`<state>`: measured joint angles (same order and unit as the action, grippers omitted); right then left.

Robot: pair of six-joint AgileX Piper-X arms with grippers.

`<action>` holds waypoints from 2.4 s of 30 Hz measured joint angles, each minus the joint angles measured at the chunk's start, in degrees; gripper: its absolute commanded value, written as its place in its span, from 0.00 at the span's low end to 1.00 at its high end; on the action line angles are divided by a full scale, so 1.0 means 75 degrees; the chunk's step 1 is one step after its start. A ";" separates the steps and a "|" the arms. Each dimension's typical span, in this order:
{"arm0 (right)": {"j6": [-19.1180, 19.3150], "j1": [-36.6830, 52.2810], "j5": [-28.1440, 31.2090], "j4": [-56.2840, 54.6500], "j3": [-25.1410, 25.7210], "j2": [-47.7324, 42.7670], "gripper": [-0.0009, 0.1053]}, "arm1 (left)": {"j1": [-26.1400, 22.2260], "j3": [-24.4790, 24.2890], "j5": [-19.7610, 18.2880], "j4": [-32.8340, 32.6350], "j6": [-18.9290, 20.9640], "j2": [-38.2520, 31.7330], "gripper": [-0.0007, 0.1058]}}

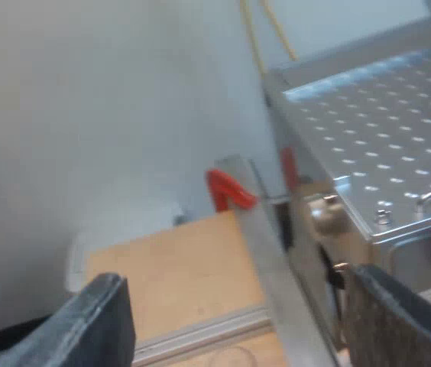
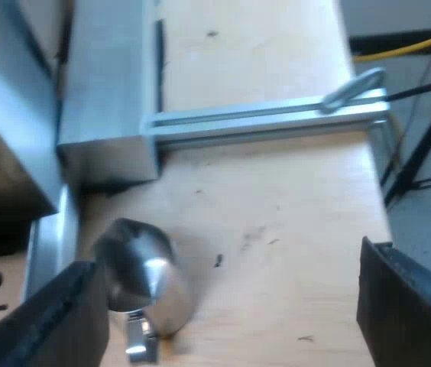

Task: Put the handle in the coffee machine

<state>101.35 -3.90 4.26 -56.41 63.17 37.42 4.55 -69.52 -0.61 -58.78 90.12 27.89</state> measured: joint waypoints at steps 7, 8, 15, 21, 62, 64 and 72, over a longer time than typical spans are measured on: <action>0.0084 0.0052 -0.0021 -0.0011 -0.0700 -0.1807 0.66 | -0.0701 0.0814 0.0187 -0.0153 0.0018 -0.1086 0.58; 0.0084 0.0052 -0.0021 -0.0011 -0.0820 -0.2096 0.66 | -0.0850 0.0977 0.0184 -0.0172 0.0018 -0.1328 0.58; 0.0110 0.0052 -0.0021 -0.0050 -0.1389 -0.3793 0.66 | -0.1111 0.1837 0.0166 -0.0814 0.0018 -0.2982 0.58; 0.0129 0.0052 -0.0021 -0.0434 -0.1719 -0.4949 0.66 | -0.1111 0.2293 0.0166 -0.1597 0.0032 -0.3859 0.58; 0.0431 0.0052 -0.1041 -0.0982 -0.4109 -0.5033 0.66 | -0.0607 0.5127 0.0082 -0.0604 0.0617 -0.3813 0.58; 0.0368 0.0052 -0.1041 -0.1075 -0.4152 -0.5033 0.66 | -0.0607 0.5127 0.0082 -0.0580 0.0617 -0.3813 0.58; 0.0363 0.0052 -0.1041 -0.1086 -0.4153 -0.5033 0.66 | -0.0607 0.5127 0.0082 -0.0541 0.0617 -0.3813 0.58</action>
<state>104.08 -3.51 -3.55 -64.56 32.02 -0.33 0.00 -31.06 0.00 -62.84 94.75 -0.71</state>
